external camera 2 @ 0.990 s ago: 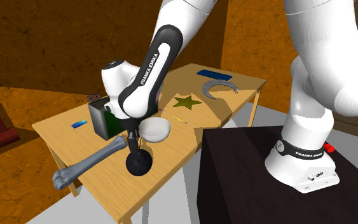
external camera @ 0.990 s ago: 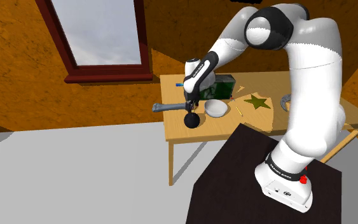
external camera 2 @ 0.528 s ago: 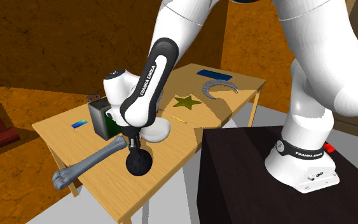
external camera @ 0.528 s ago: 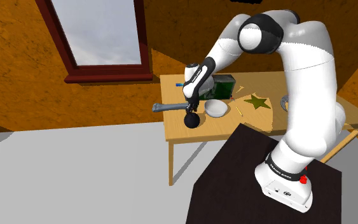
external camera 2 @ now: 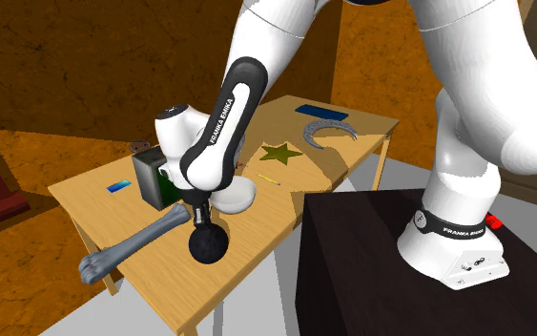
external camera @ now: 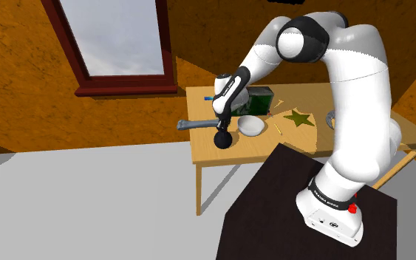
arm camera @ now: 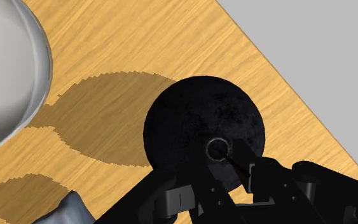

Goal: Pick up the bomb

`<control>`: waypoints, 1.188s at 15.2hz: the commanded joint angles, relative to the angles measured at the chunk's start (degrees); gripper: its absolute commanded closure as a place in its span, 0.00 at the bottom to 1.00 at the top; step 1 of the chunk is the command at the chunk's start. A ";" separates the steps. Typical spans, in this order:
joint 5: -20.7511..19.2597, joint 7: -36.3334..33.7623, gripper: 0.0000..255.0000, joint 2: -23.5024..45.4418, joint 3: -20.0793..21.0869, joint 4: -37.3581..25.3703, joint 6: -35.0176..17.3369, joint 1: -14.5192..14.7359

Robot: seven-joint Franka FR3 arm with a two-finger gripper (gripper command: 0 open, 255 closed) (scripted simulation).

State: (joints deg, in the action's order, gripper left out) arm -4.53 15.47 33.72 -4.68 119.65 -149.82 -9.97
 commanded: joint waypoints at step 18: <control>-0.18 0.53 1.00 -10.34 -0.22 1.89 8.51 0.30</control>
